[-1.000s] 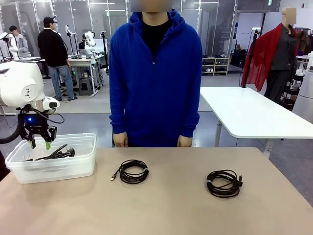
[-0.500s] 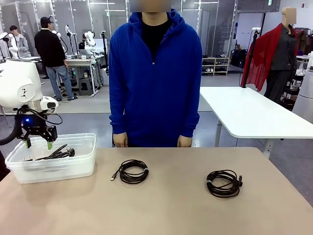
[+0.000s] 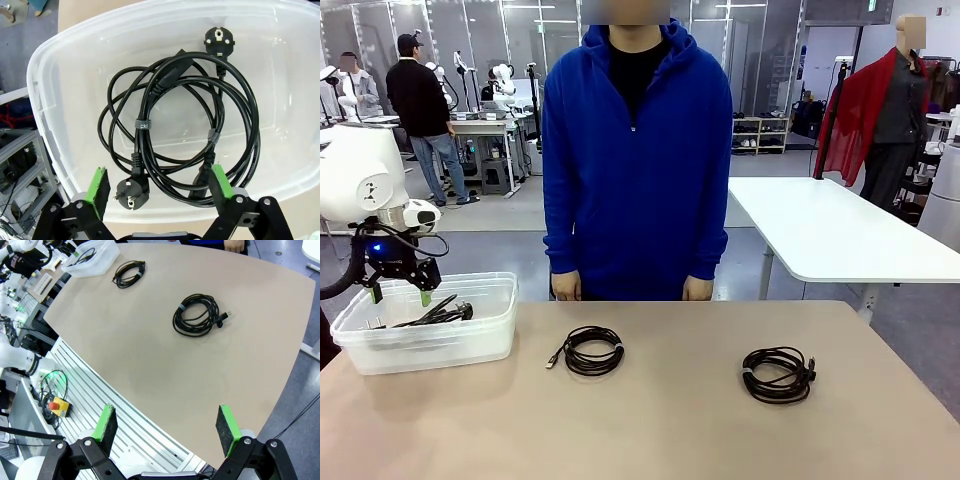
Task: Organize and store the cables.
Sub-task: Place the Power Cable into the Organizing box, then place the USB Extension Cable into the Organizing box.
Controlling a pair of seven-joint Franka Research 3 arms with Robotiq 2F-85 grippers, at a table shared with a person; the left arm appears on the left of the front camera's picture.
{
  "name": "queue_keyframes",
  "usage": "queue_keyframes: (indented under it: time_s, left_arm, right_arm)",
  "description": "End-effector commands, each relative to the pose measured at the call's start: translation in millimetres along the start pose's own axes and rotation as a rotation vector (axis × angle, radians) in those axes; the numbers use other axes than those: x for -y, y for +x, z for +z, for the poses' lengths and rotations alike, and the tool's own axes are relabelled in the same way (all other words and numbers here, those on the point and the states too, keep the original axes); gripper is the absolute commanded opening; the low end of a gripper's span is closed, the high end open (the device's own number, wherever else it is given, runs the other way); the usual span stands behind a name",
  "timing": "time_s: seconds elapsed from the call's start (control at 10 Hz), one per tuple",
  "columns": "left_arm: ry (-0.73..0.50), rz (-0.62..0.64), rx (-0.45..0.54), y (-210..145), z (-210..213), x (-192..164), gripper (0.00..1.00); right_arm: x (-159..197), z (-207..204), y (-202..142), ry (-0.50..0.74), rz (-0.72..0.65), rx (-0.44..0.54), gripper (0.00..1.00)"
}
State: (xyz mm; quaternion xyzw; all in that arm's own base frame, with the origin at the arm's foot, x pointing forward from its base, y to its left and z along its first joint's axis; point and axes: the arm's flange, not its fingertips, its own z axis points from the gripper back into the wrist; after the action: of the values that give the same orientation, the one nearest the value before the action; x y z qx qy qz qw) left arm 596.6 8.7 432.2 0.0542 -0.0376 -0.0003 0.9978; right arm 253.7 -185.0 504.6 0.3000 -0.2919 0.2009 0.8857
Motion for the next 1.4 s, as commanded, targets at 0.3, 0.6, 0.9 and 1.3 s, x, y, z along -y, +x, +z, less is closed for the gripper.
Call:
queue_keyframes:
  time_s: [0.3,0.6,0.9,1.3]
  left_arm:
    - [0.005,0.006,0.005,2,1,-1,1.0]
    - [0.005,0.006,0.005,2,1,-1,1.0]
    - [0.0,0.0,0.0,0,0,0,1.0]
    - [-0.055,-0.111,0.194,-46,72,-9,1.0]
  right_arm:
    - [0,1,1,0.006,0.015,0.009,1.0]
    - [0,1,1,0.006,0.015,0.009,1.0]
    - [0,1,1,0.006,0.015,0.009,1.0]
    - [0,1,1,0.006,0.015,0.009,1.0]
